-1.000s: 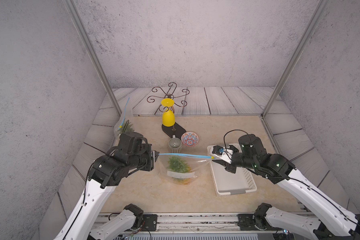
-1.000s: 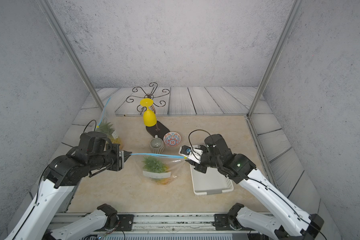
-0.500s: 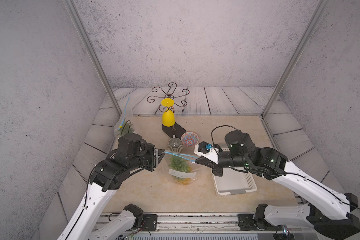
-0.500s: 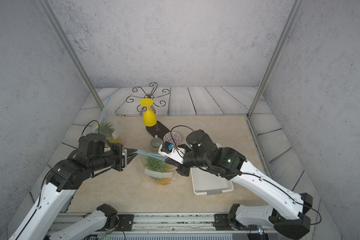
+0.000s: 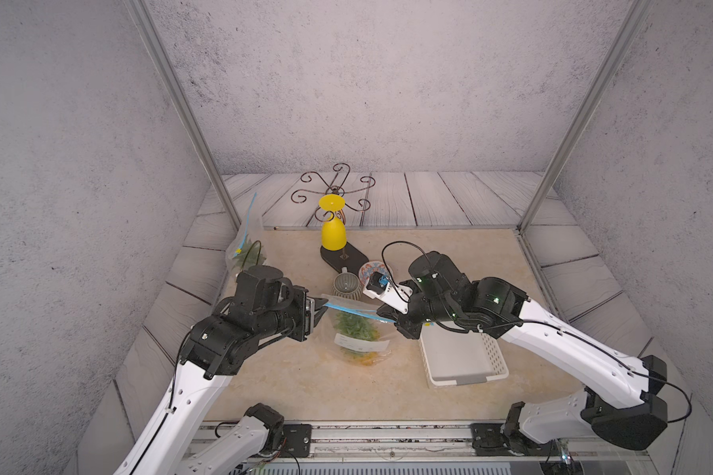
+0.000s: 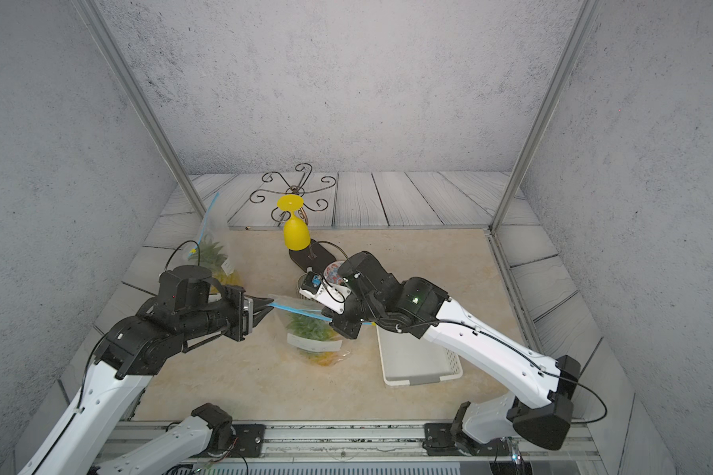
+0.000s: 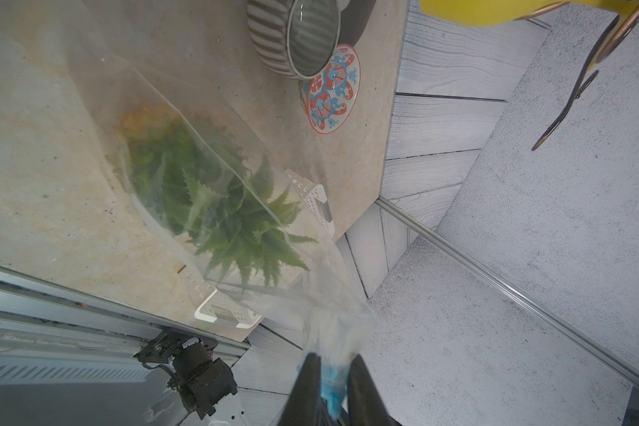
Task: Open the zip-top bag and take out the pineapple
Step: Pick up the pineapple from the zipper food storage bag.
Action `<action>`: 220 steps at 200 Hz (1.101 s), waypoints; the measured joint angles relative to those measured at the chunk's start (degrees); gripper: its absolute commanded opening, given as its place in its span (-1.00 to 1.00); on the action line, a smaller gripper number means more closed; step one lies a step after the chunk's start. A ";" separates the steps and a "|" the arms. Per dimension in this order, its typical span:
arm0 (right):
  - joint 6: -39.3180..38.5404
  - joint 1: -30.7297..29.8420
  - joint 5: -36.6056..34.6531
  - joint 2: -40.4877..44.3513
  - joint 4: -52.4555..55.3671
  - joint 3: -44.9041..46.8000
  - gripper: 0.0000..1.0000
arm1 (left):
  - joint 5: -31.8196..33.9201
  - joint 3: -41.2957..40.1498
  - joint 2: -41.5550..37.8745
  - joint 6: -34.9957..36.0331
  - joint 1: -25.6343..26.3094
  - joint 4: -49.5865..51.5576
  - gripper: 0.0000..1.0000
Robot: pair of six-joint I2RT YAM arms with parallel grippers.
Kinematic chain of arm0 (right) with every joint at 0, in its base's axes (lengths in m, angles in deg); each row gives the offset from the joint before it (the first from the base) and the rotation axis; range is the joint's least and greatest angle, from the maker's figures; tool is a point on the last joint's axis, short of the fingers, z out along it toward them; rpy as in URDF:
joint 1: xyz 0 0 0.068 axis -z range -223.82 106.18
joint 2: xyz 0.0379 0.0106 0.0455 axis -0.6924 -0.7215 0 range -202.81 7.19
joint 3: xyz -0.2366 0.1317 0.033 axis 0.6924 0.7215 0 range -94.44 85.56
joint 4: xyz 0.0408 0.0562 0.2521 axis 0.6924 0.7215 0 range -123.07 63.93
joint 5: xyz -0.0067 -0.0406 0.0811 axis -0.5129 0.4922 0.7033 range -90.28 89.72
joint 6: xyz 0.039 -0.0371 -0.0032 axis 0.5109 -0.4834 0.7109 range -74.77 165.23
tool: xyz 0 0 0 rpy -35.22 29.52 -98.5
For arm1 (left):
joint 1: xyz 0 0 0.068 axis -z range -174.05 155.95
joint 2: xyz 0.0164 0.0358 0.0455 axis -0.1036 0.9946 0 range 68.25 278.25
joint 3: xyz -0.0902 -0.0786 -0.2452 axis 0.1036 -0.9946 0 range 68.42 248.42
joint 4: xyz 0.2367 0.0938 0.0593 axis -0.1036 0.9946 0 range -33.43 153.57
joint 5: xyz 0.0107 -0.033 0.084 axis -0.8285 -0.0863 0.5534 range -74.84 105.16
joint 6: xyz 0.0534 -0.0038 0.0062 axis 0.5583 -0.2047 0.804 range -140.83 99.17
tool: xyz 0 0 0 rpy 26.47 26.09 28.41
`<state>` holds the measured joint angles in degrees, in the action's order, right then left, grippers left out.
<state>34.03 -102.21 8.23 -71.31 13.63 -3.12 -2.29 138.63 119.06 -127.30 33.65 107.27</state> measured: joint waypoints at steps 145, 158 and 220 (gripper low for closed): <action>1.11 -0.50 -0.59 1.25 -2.80 3.13 -1.00 | -0.26 0.00 0.66 0.00 0.00 -0.42 -0.64; 0.83 -0.28 -0.79 0.52 -2.67 2.47 -1.00 | -0.37 0.00 0.66 0.00 0.00 -0.42 -0.65; -1.68 -0.11 -2.29 -2.38 -1.64 1.16 -1.00 | -0.39 0.00 0.81 0.00 0.00 -0.81 -0.65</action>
<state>32.35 -102.32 5.93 -73.69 11.99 -1.96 -2.69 138.63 119.87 -127.30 33.65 106.46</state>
